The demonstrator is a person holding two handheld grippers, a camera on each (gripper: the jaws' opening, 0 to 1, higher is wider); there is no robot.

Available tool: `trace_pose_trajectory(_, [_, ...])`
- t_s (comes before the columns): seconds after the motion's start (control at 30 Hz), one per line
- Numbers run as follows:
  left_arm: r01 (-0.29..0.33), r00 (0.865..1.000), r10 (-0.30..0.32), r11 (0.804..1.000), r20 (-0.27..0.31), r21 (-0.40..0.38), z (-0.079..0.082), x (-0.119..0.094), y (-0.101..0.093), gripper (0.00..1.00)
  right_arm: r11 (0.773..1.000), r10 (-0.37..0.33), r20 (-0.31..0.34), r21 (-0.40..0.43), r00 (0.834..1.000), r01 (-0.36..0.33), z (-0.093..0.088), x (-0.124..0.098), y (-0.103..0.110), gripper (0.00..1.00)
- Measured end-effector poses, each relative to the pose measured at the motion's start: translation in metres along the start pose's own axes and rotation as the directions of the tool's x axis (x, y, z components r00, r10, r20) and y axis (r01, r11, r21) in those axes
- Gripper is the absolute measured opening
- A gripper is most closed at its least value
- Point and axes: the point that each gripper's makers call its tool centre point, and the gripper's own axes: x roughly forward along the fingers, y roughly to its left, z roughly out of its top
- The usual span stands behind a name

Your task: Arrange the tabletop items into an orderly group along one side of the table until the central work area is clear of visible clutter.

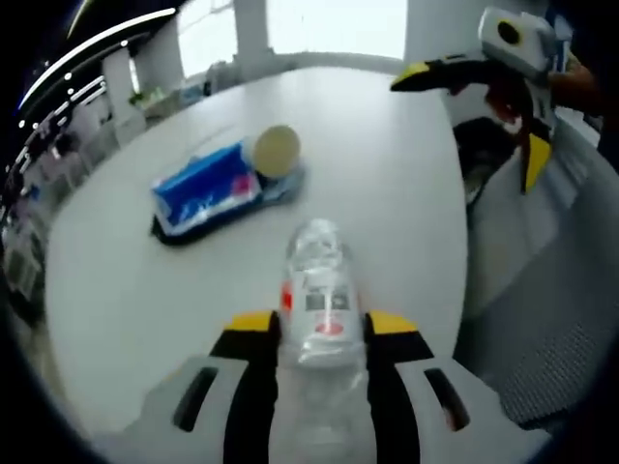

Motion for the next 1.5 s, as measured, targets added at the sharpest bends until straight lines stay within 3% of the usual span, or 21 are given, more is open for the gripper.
trace_pose_trajectory(0.3, [0.032,0.999,-0.032,0.997,-0.005,0.064,0.007,-0.007,-0.009,0.29,0.995,0.070,-0.014,-0.073,0.997,-0.071,0.001,0.017,0.013,0.88])
trace_pose_trajectory(0.33, [0.032,0.999,-0.032,0.997,-0.003,0.069,0.009,-0.008,-0.009,0.26,0.993,0.080,-0.016,-0.085,0.997,-0.081,0.002,0.020,0.015,0.87])
trace_pose_trajectory(0.37, [0.064,0.997,-0.066,0.994,0.027,0.094,0.016,-0.015,-0.012,0.00,0.992,0.085,-0.016,-0.091,0.996,-0.087,0.002,0.022,0.016,0.86])
trace_pose_trajectory(0.4, [-0.080,0.989,0.072,0.995,0.129,0.061,0.040,-0.018,0.017,0.00,0.991,0.094,-0.017,-0.098,0.995,-0.095,0.002,0.025,0.018,0.86])
trace_pose_trajectory(0.43, [0.002,0.999,-0.003,0.999,0.037,0.038,0.028,-0.018,0.007,0.00,0.990,0.103,-0.016,-0.099,0.995,-0.104,0.002,0.028,0.020,0.84])
trace_pose_trajectory(0.5, [-0.030,0.998,0.022,0.985,0.053,0.169,0.029,-0.012,0.011,0.00,0.989,0.123,-0.002,-0.084,0.992,-0.122,0.001,0.039,0.022,0.82])
trace_pose_trajectory(0.53, [0.024,0.999,-0.026,0.992,0.020,0.124,0.021,-0.008,0.004,0.00,0.982,0.162,-0.075,-0.083,0.984,-0.168,-0.009,0.045,0.027,0.82])
trace_pose_trajectory(0.57, [0.018,1.000,-0.019,0.992,0.007,0.124,0.020,-0.008,0.006,0.00,0.982,0.141,-0.084,-0.118,0.986,-0.151,-0.007,0.045,0.023,0.81])
trace_pose_trajectory(0.6, [0.002,1.000,-0.004,0.992,0.021,0.126,0.022,-0.010,0.009,0.00,0.980,0.137,-0.028,-0.140,0.990,-0.140,0.005,0.045,0.024,0.81])
trace_pose_trajectory(0.63, [0.007,1.000,-0.009,0.995,0.018,0.104,0.022,-0.009,0.009,0.00,0.984,0.142,-0.014,-0.109,0.990,-0.142,0.009,0.044,0.023,0.81])
trace_pose_trajectory(0.8, [0.009,1.000,-0.012,0.996,0.029,0.087,0.021,-0.015,0.014,0.00,0.978,0.145,-0.049,-0.142,0.988,-0.150,0.004,0.045,0.023,0.81])
trace_pose_trajectory(1.5, [0.014,1.000,-0.015,0.992,0.004,0.128,0.000,-0.009,0.019,0.38,0.969,0.168,-0.080,-0.170,0.983,-0.179,0.003,0.053,0.021,0.81])
